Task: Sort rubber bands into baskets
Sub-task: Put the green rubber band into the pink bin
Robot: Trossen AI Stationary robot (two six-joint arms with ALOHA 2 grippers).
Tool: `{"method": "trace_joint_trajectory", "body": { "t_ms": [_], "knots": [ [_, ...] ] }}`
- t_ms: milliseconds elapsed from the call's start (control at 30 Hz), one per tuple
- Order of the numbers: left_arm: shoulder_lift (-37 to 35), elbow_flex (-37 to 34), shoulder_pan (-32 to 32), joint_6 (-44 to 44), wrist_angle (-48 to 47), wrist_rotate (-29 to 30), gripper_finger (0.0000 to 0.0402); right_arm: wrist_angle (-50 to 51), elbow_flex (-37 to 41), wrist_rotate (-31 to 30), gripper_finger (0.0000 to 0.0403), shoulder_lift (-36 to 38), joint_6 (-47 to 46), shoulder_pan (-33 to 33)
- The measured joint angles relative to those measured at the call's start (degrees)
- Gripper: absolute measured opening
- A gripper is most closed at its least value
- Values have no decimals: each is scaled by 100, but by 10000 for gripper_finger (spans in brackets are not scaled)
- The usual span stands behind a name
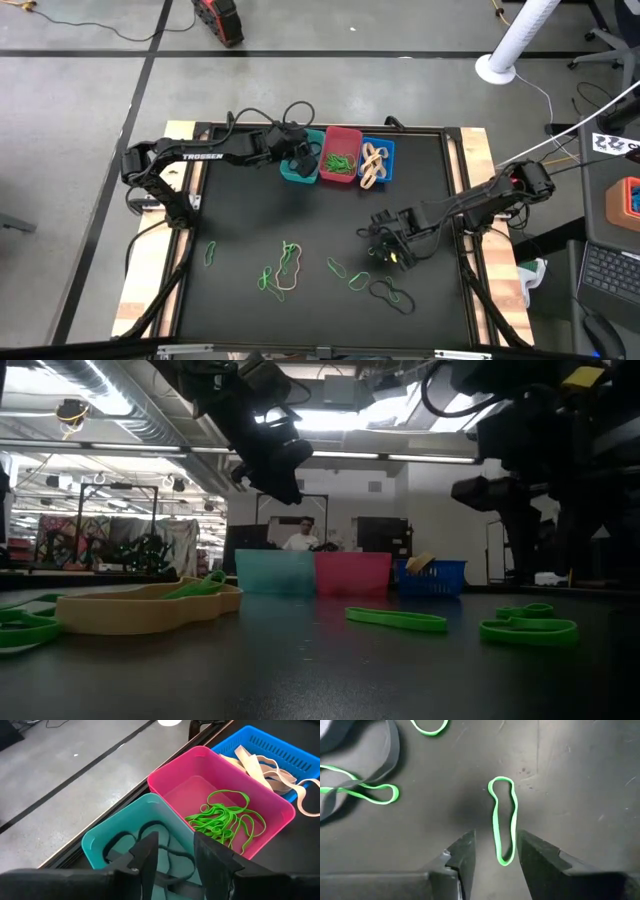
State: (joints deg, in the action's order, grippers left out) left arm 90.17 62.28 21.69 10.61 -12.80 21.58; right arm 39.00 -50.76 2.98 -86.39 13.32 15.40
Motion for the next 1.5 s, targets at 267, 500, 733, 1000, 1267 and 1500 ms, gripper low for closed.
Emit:
{"method": "trace_joint_trajectory", "body": {
  "t_ms": [267, 500, 733, 1000, 1267, 1500],
  "knots": [
    [-2, 0, 0, 9, -2, -54, 123, -454, 384, -48, 143, -9, -163, 39],
    [-2, 0, 0, 11, -2, -57, 123, -843, 709, -419, 143, -9, -173, 37],
    [0, 0, 0, 13, -4, -59, 123, -961, 897, -552, 143, -9, -155, 32],
    [0, 0, 0, 11, -6, -59, 123, -1243, 1082, -555, 143, 17, -155, 32],
    [-2, 0, 0, 84, -5, -61, 123, -1247, 1088, -537, 109, 9, -155, 32],
    [-1, 0, 0, 142, -4, -61, 123, -1255, 1092, -472, 10, 3, -154, 39]
  ]
}}
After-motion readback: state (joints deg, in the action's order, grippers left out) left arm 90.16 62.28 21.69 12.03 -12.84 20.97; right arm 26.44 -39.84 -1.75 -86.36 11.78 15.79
